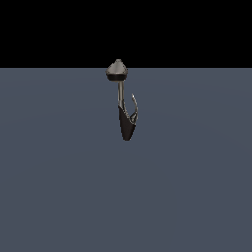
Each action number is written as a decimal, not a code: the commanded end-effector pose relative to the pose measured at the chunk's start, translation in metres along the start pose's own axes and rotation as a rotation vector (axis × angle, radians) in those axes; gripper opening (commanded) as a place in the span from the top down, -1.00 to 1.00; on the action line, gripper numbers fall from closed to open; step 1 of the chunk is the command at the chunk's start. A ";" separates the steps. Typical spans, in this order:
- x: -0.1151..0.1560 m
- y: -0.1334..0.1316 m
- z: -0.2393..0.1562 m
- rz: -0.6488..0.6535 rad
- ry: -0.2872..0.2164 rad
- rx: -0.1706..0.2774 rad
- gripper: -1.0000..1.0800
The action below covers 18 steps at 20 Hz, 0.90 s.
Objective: Turn on the faucet by rotating a designated handle.
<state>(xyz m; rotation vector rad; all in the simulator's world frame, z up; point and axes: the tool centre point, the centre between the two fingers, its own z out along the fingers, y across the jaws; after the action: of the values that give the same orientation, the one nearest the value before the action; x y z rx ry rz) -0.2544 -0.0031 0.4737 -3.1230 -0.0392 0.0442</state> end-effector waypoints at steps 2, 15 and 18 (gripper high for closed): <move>0.000 0.000 0.000 0.001 0.000 0.001 1.00; 0.002 0.010 -0.004 0.024 0.012 0.047 1.00; 0.007 0.010 -0.004 0.041 0.007 0.059 1.00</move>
<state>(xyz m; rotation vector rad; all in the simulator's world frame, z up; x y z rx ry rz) -0.2492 -0.0130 0.4775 -3.0703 0.0131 0.0297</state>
